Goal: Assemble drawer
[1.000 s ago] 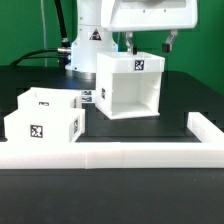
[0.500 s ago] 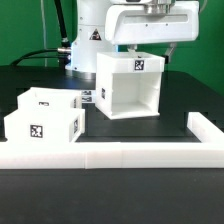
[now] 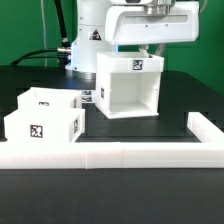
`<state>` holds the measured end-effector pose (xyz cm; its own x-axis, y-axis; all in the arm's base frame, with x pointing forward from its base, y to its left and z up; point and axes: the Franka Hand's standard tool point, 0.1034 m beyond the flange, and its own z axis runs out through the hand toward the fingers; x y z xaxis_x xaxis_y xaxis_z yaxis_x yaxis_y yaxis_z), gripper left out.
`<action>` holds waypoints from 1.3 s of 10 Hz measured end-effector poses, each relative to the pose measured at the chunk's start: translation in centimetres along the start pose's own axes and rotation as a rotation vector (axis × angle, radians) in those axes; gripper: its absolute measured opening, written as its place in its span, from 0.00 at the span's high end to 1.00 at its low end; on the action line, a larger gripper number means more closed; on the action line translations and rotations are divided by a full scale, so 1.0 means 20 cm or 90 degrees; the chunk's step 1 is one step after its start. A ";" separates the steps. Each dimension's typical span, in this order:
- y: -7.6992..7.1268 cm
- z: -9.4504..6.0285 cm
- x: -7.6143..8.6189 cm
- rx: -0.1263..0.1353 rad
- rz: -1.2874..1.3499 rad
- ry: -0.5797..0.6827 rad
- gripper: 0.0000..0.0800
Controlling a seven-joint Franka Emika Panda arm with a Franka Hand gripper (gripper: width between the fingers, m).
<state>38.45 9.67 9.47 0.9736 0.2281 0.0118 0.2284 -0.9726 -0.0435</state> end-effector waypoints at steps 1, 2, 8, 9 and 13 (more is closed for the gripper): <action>0.00 0.00 0.00 0.000 0.000 0.000 0.95; 0.00 0.00 0.00 0.000 0.000 0.000 0.95; 0.05 0.00 0.13 0.005 0.043 0.005 0.95; 0.07 0.00 0.19 0.008 0.062 0.012 0.95; 0.19 -0.01 0.49 0.012 0.108 0.047 0.95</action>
Offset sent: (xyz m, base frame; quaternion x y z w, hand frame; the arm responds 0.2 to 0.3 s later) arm 0.0000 0.0000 0.0000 0.0000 0.0000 0.0000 1.0000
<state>48.83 8.17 9.54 0.9956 0.0565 0.0753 0.0617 -0.9957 -0.0695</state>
